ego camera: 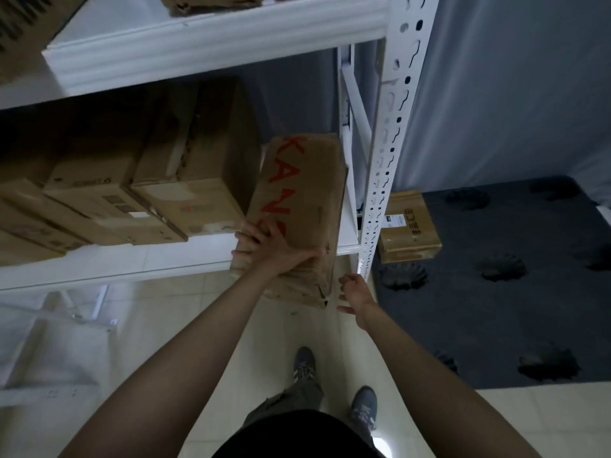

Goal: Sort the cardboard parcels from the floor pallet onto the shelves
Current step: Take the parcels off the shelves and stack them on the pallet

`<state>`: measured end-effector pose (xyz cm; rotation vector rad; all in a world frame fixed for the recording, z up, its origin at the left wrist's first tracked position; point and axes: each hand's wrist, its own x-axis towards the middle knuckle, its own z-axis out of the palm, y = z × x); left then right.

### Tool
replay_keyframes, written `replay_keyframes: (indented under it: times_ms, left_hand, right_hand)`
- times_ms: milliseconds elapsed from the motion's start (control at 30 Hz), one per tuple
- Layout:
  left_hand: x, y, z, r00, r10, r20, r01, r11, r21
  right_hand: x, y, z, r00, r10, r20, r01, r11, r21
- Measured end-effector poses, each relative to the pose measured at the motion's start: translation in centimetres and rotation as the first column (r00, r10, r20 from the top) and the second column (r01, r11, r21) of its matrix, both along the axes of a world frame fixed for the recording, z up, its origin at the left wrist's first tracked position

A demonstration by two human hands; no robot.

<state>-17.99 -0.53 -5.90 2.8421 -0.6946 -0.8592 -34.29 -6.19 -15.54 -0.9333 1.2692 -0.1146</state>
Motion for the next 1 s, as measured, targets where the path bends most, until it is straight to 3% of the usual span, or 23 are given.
replay_keyframes:
  times_ms: [367, 633, 1000]
  left_hand:
    - [2.9, 0.2, 0.6, 0.999, -0.040, -0.030, 0.041, 0.998, 0.048]
    - [3.9, 1.2, 1.8, 0.999, -0.014, -0.048, 0.012, 1.000, -0.025]
    - [1.2, 4.8, 2.6, 0.980, 0.038, -0.194, -0.056, 0.995, -0.088]
  right_hand:
    - [3.1, 1.3, -3.8, 0.991, -0.071, 0.118, 0.028, 0.944, 0.328]
    - [3.7, 1.9, -4.6, 0.976, -0.127, 0.179, 0.069, 0.952, 0.299]
    - [-2.3, 0.8, -3.7, 0.978, 0.049, 0.204, -0.088, 0.979, 0.184]
